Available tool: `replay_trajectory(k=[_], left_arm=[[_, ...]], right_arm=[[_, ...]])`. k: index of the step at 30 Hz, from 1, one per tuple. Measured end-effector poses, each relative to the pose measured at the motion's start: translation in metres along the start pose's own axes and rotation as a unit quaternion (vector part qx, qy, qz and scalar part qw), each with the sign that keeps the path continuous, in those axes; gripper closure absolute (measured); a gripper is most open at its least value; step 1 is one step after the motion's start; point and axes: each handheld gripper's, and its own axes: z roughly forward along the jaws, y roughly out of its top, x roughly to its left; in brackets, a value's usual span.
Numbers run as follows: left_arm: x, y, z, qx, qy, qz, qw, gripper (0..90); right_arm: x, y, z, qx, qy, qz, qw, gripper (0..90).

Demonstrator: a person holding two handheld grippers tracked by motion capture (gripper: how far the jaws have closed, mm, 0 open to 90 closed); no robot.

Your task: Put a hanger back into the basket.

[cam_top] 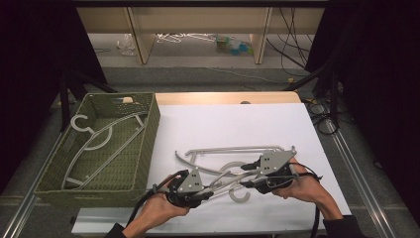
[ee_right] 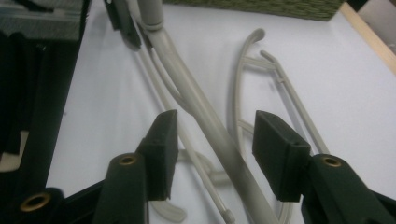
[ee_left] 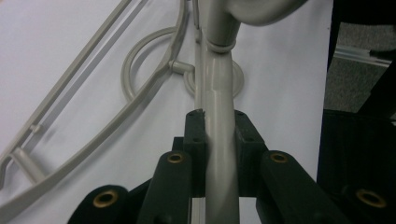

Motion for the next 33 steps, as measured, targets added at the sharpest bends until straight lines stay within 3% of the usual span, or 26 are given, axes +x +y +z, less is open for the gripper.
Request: replay_trajectory(k=[2, 6, 9, 16, 21, 22, 23, 24, 29, 30, 31, 33], left_arm=[[0.003, -0.002, -0.003, -0.011, -0.006, -0.029, 0.9995, 78.7], [0.01, -0.004, -0.009, -0.016, -0.01, -0.054, 0.9984, 78.8], [0.015, -0.003, -0.016, -0.023, -0.01, -0.068, 0.9974, 78.8], [0.023, 0.0, -0.036, -0.03, 0.004, -0.078, 0.9965, 78.8], [0.031, 0.007, -0.057, -0.051, 0.018, -0.08, 0.9953, 78.8], [0.026, 0.009, -0.063, -0.063, 0.022, -0.129, 0.9894, 78.7], [0.033, 0.012, -0.071, -0.071, 0.03, -0.093, 0.9927, 78.8], [0.036, 0.014, -0.077, -0.079, 0.03, -0.085, 0.9928, 78.8], [0.044, 0.02, -0.107, -0.111, 0.044, -0.089, 0.9888, 78.8], [0.047, 0.021, -0.115, -0.118, 0.05, -0.091, 0.9876, 78.8], [0.05, 0.021, -0.122, -0.13, 0.052, -0.103, 0.9848, 78.8], [0.056, 0.02, -0.132, -0.14, 0.057, -0.101, 0.9833, 78.8]], right_arm=[[0.001, 0.001, -0.002, -0.001, -0.021, 0.01, 0.9997, 46.5], [0.004, 0.003, -0.01, -0.017, -0.05, 0.032, 0.9981, 43.8], [0.009, 0.004, -0.016, -0.037, -0.057, 0.046, 0.9966, 43.1], [0.023, 0.0, -0.02, -0.051, -0.071, 0.068, 0.9938, 42.4], [0.031, -0.001, -0.022, -0.053, -0.073, 0.074, 0.9932, 41.5], [0.031, -0.001, -0.022, -0.053, -0.073, 0.075, 0.9932, 41.3], [0.033, -0.002, -0.023, -0.052, -0.072, 0.076, 0.9932, 41.2], [0.033, -0.002, -0.023, -0.05, -0.073, 0.074, 0.9933, 41.2], [0.036, -0.005, -0.024, -0.052, -0.07, 0.079, 0.9931, 41.0], [0.036, -0.005, -0.024, -0.052, -0.069, 0.079, 0.9931, 41.0], [0.037, -0.006, -0.024, -0.054, -0.069, 0.081, 0.9929, 40.7], [0.038, -0.007, -0.023, -0.054, -0.068, 0.082, 0.9928, 40.1]])
